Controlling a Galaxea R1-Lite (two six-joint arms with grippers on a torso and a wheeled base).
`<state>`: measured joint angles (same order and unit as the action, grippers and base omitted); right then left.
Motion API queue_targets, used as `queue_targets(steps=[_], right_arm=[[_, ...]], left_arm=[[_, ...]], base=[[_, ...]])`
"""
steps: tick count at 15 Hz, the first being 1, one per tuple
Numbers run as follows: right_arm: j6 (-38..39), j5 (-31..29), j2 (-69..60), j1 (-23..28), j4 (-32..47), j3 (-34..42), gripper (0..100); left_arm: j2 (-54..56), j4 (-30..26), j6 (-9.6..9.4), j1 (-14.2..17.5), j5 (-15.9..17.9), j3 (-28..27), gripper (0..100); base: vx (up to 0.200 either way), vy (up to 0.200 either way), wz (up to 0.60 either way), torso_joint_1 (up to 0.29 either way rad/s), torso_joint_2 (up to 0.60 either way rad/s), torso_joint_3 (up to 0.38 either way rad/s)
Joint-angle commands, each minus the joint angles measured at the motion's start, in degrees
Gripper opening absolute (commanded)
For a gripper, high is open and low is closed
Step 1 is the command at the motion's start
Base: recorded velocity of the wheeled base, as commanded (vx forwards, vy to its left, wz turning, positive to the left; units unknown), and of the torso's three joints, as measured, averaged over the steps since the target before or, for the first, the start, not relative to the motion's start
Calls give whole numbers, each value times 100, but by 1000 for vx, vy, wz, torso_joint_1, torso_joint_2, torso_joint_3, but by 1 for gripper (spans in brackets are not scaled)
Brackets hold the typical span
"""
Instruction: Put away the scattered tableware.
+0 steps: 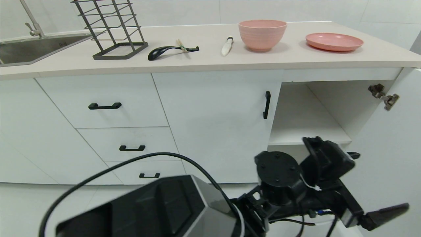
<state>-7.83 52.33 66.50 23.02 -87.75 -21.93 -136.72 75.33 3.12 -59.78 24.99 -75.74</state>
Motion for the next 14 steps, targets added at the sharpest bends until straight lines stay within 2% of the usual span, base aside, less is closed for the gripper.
queue_targets(steps=[1, 2, 3, 6, 8, 9, 11, 12, 14], right_arm=[[-52, 5, 460, 1, -14, 391, 100], [-96, 5, 645, -8, -67, 470, 100], [-96, 5, 706, 1, -76, 497, 100], [-123, 31, 689, -16, -76, 760, 100], [-140, 49, 619, -25, -76, 848, 100], [-211, 207, 443, -166, -85, 1103, 100], [-360, 515, -41, -781, -76, 1639, 100], [-360, 559, -366, -1071, -76, 1965, 100], [-360, 743, -1297, -1414, 223, 2193, 100]], left_arm=[[1508, 764, -13, 810, -21, 1852, 100], [1921, 1142, -13, 1162, -21, 2591, 100], [2290, 1318, 13, 1399, -12, 3092, 100], [3424, 1388, 136, 2050, -12, 4190, 100], [4048, 1388, 145, 2269, -21, 4770, 100], [4751, 1371, 171, 2384, -73, 5421, 100], [5788, 1327, 215, 2524, -381, 6229, 100], [6271, 1195, 215, 2814, -486, 6554, 100], [7247, 747, 180, 3922, -530, 7064, 100]], base=[[0, 0, 0, 0, 0, 0], [0, 0, 0, 0, 0, 0], [0, 0, 0, 0, 0, 0], [0, 0, 0, 0, 0, 0], [0, 0, 0, 0, 0, 0], [0, 0, 0, 0, 0, 0], [0, 0, 0, 0, 0, 0], [0, 0, 0, 0, 0, 0], [0, 0, 0, 0, 0, 0]])
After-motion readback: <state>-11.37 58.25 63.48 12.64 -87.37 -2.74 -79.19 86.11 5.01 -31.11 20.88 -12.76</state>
